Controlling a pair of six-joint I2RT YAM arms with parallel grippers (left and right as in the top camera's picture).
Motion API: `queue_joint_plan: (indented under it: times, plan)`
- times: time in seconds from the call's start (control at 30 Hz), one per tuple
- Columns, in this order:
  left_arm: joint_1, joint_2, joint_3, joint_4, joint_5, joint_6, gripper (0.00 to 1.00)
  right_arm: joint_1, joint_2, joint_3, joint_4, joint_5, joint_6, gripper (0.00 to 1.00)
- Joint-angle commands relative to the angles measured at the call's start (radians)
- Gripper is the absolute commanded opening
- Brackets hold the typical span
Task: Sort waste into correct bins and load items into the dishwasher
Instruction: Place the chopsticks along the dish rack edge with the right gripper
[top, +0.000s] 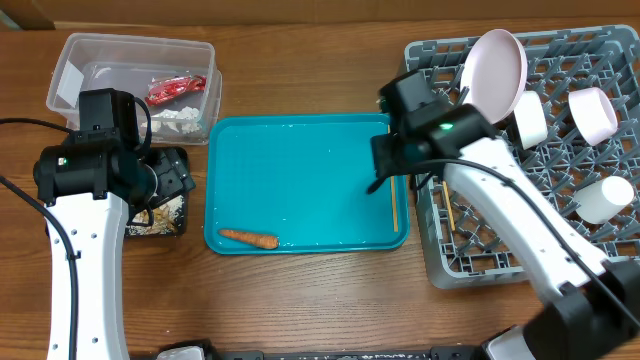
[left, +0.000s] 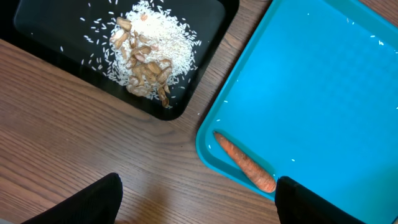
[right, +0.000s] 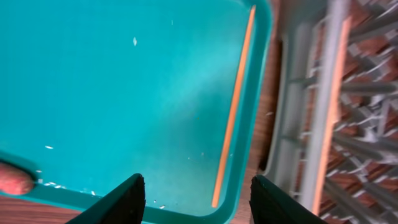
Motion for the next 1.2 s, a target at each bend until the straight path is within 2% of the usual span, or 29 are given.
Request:
queue_joint_plan:
  times: [0.0,0.23,0.4,0.87,0.93,1.03,1.17]
  plan:
    - [-0.001,-0.01,-0.005,0.003,0.007,-0.015,0.81,0.01,0.111,-0.001,-0.002,0.034,0.074,0.56]
    - [-0.001,-0.01,-0.005,0.003,0.008,-0.015,0.81,0.01,0.276,-0.004,0.0,0.035,0.153,0.56]
    - [-0.001,-0.01,-0.005,0.003,0.008,-0.015,0.82,0.01,0.356,-0.005,0.011,0.035,0.155,0.56]
    - [-0.001,-0.01,-0.005,0.003,0.008,-0.015,0.82,0.01,0.397,-0.092,0.07,0.027,0.155,0.56]
    - [-0.001,-0.01,-0.005,0.003,0.008,-0.015,0.82,0.01,0.397,-0.105,0.074,0.019,0.154,0.53]
    - [-0.001,-0.01,-0.005,0.003,0.008,-0.015,0.82,0.01,0.397,-0.109,0.078,-0.013,0.155,0.31]
    - [-0.001,-0.01,-0.005,0.003,0.008,-0.015,0.82,0.01,0.397,-0.109,0.081,-0.019,0.155,0.16]
